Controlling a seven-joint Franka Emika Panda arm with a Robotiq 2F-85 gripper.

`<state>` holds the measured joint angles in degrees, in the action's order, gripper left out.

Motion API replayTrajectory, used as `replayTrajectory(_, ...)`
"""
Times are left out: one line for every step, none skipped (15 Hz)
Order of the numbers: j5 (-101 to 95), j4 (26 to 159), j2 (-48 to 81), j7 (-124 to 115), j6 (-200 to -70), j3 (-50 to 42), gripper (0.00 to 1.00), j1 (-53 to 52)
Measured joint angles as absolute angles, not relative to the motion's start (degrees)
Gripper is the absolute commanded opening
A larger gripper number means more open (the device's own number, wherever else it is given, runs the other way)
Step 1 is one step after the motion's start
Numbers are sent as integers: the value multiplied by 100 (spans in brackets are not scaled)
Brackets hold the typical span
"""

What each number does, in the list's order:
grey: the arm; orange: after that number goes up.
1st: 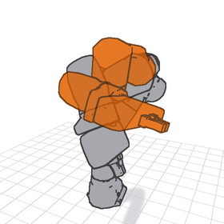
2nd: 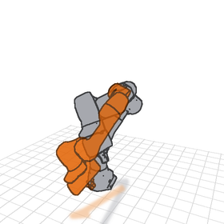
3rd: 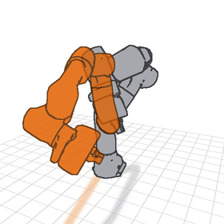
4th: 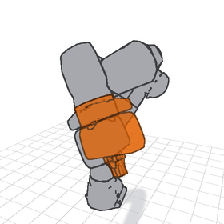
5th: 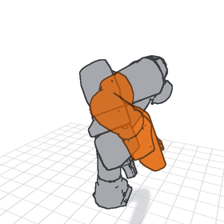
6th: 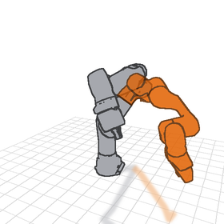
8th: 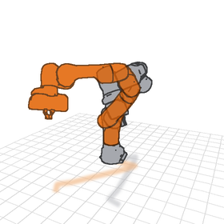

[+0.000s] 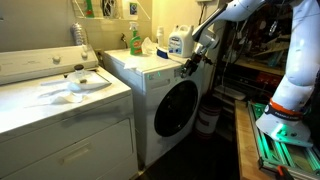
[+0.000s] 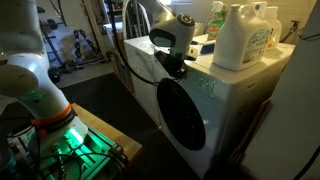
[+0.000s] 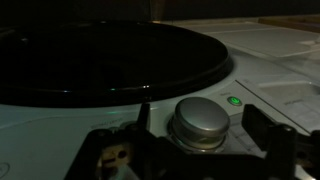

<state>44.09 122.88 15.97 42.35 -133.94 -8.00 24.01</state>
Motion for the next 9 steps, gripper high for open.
replayTrajectory(4122, 12374, 1475, 4181, -13395, -875, 100, 2332)
replayTrajectory(3757, 12492, 1319, 4034, -13403, -951, 100, 2248)
replayTrajectory(3326, 12649, 1134, 3811, -13434, -1024, 100, 2154)
replayTrajectory(2882, 12841, 926, 3555, -13541, -1077, 100, 2057)
replayTrajectory(2441, 13062, 698, 3286, -13705, -1100, 100, 1971)
replayTrajectory(1990, 13309, 457, 3013, -13889, -1101, 100, 1890)
replayTrajectory(1555, 13560, 201, 2719, -14075, -1101, 100, 1803)
replayTrajectory(1130, 13800, -64, 2381, -14214, -1101, 100, 1720)
replayTrajectory(750, 14018, -329, 2044, -14322, -1090, 100, 1649)
